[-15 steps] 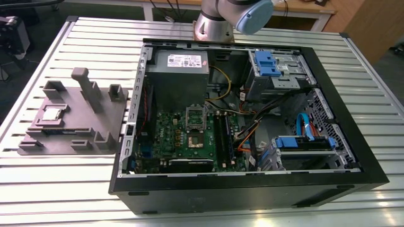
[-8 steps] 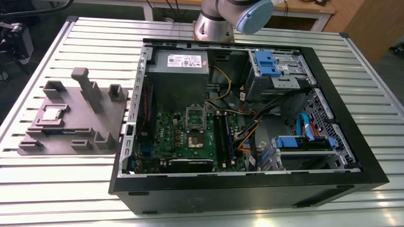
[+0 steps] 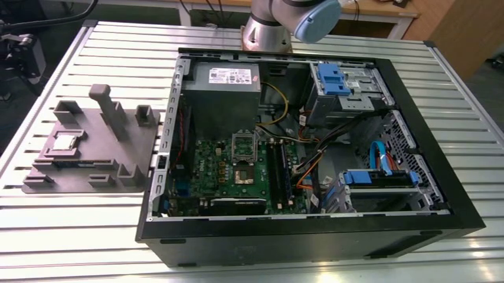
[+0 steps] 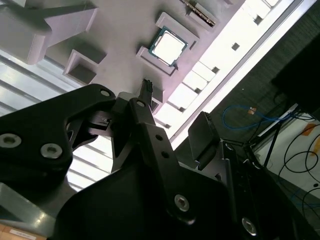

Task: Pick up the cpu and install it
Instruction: 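Pick up the cpu and move it towards the insertion slot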

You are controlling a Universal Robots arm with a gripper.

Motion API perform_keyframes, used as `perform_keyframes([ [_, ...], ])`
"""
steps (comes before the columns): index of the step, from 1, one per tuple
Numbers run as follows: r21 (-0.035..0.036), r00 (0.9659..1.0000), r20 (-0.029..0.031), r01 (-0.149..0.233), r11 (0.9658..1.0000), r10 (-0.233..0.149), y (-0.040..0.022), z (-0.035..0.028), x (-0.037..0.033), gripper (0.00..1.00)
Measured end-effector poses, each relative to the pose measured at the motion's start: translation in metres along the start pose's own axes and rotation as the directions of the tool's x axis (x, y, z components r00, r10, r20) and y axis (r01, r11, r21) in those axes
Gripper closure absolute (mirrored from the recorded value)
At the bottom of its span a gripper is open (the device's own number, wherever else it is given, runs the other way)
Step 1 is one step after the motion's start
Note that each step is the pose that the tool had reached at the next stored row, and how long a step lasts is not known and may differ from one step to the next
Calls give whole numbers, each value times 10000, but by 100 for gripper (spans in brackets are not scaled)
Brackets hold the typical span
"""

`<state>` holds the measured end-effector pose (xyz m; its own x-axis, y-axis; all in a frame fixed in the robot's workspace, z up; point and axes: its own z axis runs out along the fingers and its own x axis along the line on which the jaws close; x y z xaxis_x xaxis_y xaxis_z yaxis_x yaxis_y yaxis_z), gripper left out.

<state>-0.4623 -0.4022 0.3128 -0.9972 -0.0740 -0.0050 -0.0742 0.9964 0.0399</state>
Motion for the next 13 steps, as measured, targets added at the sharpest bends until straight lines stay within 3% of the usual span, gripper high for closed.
perform_keyframes([
  [2,-1,9998,-6,193,9998,-193,-1,33,0,44],
  [8,20,9999,-8,166,9999,-166,-7,149,0,44],
  [10,83,9999,-12,130,9999,-130,-7,173,1,44],
  [13,93,9999,-16,123,9999,-123,-8,179,1,44],
])
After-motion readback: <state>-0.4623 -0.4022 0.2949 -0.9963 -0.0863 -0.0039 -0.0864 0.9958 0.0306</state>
